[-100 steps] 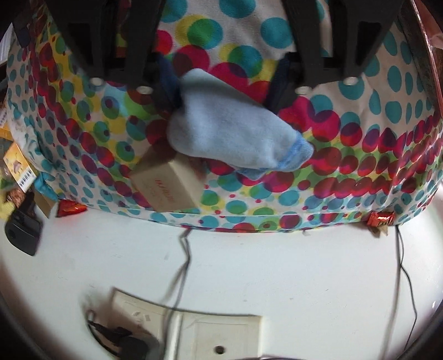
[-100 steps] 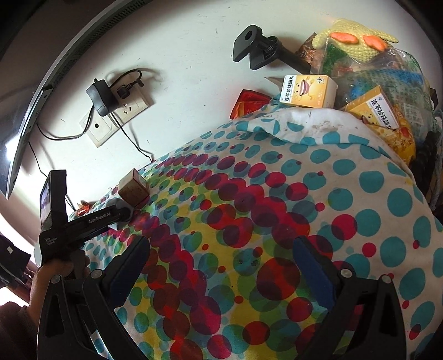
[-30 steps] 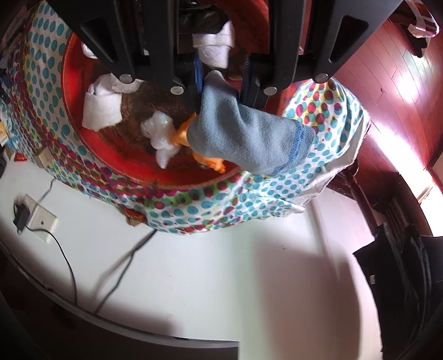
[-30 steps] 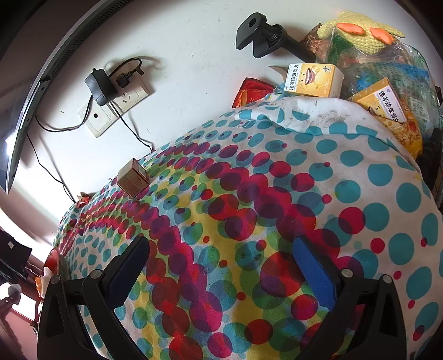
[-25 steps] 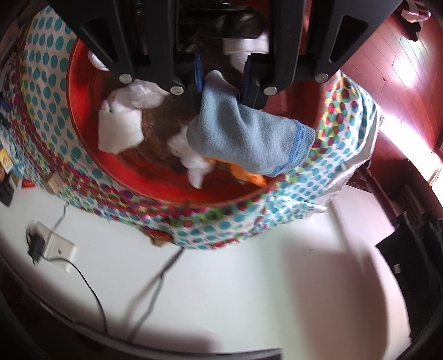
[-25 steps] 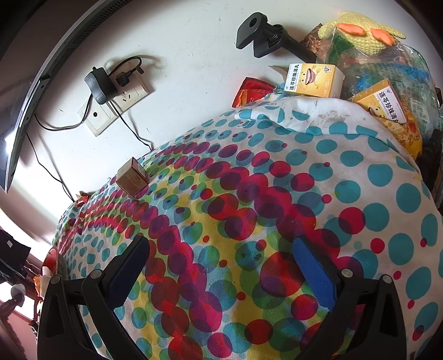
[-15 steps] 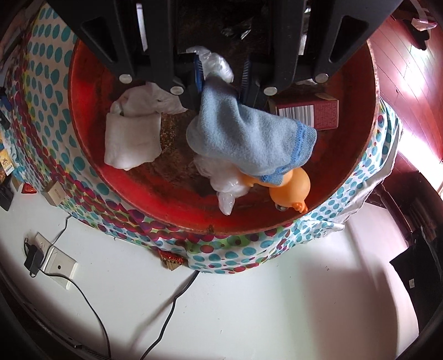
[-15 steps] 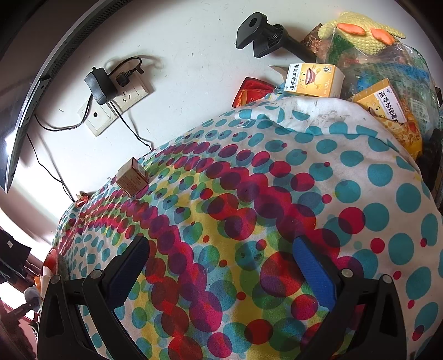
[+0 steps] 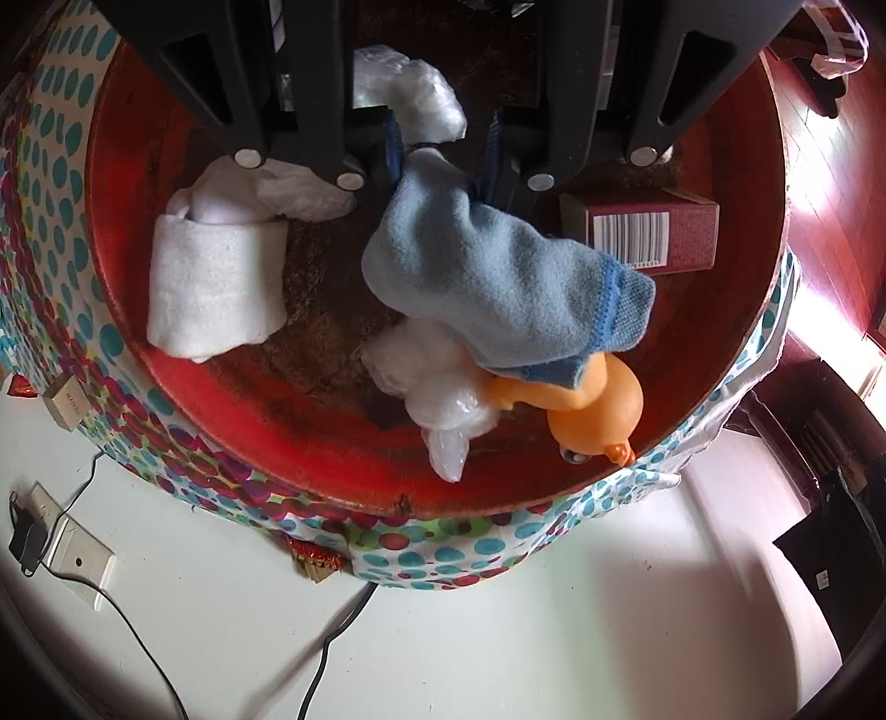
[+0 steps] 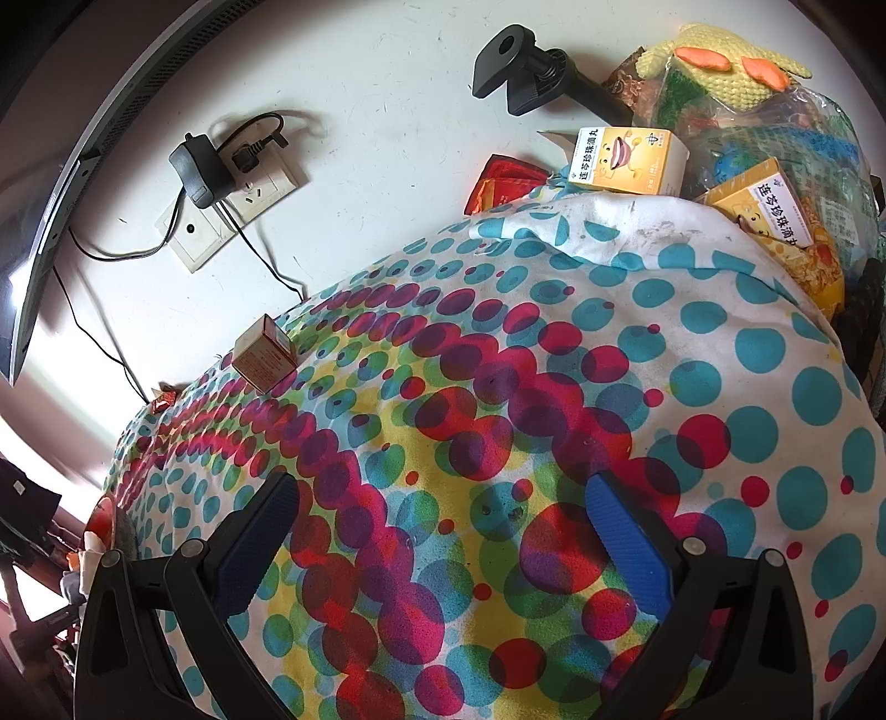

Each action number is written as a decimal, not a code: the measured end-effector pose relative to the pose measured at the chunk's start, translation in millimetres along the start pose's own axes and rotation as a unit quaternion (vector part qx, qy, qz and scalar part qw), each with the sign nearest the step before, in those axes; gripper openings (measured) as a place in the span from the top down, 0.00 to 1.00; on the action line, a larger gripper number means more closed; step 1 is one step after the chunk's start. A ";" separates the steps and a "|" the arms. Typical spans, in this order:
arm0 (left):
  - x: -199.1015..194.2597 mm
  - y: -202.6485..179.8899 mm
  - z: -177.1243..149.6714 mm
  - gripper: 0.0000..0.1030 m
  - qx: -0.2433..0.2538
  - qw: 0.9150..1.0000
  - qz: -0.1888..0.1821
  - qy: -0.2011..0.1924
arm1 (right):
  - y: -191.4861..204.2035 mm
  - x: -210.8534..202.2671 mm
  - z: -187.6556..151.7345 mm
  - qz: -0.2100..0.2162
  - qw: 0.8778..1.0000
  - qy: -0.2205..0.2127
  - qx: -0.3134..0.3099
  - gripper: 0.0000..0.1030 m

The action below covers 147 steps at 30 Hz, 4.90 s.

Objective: Organize objects
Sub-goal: 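Carry the light blue sock into the red tray and release it with the left gripper, then grasp the MARUBI cardboard box on the bed with the right gripper, then carry the MARUBI box into the red tray and release it with the right gripper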

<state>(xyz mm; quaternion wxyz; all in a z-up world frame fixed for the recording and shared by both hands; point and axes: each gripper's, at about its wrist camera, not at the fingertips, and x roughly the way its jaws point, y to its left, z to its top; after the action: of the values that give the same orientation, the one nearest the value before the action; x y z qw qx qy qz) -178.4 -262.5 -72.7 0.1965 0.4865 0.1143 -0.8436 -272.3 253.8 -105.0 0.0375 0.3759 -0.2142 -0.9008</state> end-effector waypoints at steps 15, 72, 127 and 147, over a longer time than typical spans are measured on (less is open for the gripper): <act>-63.8 28.5 -2.7 0.47 -0.016 0.997 -0.056 -0.060 | 0.2 0.2 0.1 -0.001 1.000 0.000 -0.001 0.00; -135.1 -37.8 -176.8 0.44 0.077 0.967 -0.145 -0.197 | 224.8 91.8 34.4 -0.110 0.958 0.003 -0.263 0.57; -147.1 43.5 -207.4 0.44 -0.021 0.978 -0.116 -0.174 | 432.3 -7.0 -141.7 0.052 0.913 0.061 -0.400 0.56; -127.7 60.7 -199.3 0.44 -0.057 0.981 -0.120 -0.140 | 451.2 62.6 -185.8 0.060 0.908 0.150 -0.387 0.56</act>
<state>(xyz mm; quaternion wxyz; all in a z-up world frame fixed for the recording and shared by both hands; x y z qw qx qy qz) 60.6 -212.3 -62.1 0.1351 0.3342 0.1907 -0.9130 -230.5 -235.4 -75.7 0.2662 0.4490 0.1375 -0.8418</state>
